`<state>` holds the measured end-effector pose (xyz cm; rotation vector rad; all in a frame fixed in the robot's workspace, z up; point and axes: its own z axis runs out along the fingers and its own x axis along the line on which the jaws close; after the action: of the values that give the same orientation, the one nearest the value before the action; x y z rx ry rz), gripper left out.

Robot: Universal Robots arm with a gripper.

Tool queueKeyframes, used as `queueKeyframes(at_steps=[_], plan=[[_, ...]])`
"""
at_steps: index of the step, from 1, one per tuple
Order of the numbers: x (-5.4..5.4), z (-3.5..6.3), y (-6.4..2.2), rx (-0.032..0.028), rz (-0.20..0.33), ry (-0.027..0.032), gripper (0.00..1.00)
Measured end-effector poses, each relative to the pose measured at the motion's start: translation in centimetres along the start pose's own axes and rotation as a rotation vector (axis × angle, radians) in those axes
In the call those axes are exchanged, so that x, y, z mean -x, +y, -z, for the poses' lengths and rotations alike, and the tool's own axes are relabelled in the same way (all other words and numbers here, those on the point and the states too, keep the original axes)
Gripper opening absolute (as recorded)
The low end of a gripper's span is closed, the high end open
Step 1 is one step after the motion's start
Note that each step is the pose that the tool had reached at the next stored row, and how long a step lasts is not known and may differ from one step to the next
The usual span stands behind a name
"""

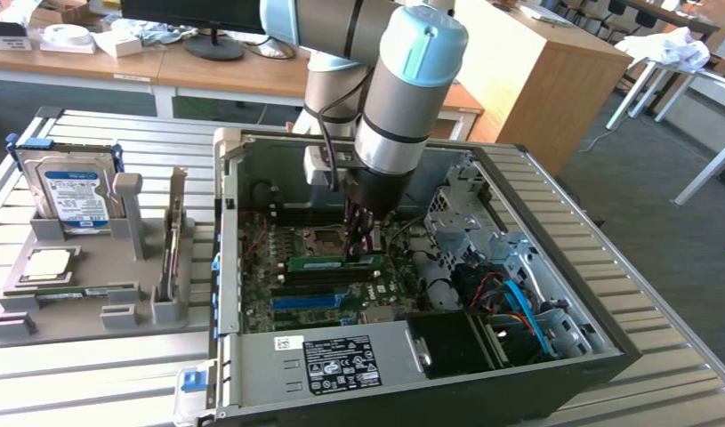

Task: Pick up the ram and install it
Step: 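Insert the ram into the slot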

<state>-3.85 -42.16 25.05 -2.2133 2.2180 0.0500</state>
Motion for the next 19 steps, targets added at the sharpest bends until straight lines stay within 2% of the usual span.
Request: queueKeyframes(at_steps=[19], plan=[[0.16, -0.32, 0.02, -0.0006, 0.0, -0.0003, 0.11]])
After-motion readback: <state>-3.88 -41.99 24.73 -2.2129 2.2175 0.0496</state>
